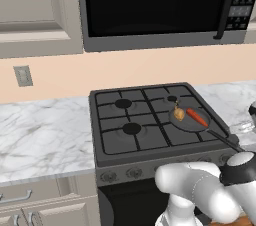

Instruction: Put the onion and carrot in the pan. Then turn on the front right burner and set the heat to medium.

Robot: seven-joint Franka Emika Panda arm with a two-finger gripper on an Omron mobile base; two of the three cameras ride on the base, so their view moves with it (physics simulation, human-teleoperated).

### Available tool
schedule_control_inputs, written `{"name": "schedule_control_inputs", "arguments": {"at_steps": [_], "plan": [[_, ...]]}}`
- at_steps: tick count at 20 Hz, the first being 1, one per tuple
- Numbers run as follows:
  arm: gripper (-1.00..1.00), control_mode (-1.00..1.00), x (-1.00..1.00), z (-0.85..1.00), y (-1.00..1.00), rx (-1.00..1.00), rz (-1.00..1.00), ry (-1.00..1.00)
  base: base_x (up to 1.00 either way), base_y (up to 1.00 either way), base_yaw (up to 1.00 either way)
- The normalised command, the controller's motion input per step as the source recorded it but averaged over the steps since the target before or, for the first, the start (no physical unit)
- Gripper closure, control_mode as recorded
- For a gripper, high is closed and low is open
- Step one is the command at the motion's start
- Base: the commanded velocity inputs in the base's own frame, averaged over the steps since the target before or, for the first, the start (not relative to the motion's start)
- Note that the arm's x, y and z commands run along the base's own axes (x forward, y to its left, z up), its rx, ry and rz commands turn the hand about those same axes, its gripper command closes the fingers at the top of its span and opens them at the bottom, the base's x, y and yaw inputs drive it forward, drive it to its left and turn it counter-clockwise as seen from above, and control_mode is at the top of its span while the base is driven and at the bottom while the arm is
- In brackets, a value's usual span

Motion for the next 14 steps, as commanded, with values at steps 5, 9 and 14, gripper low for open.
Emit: {"name": "schedule_control_inputs", "arguments": {"at_steps": [5, 9, 14], "plan": [[-1.0, -1.0, -0.61, 0.04, -0.21, 0.13, -0.02, -0.27, 0.0, 0.0, 0.0], [-1.0, -1.0, -0.61, 0.02, -0.09, 0.11, -0.01, -0.29, 0.0, 0.0, 0.0], [-1.0, -1.0, -0.33, -0.06, 0.0, 0.03, 0.0, -0.17, 0.0, 0.0, 0.0]]}}
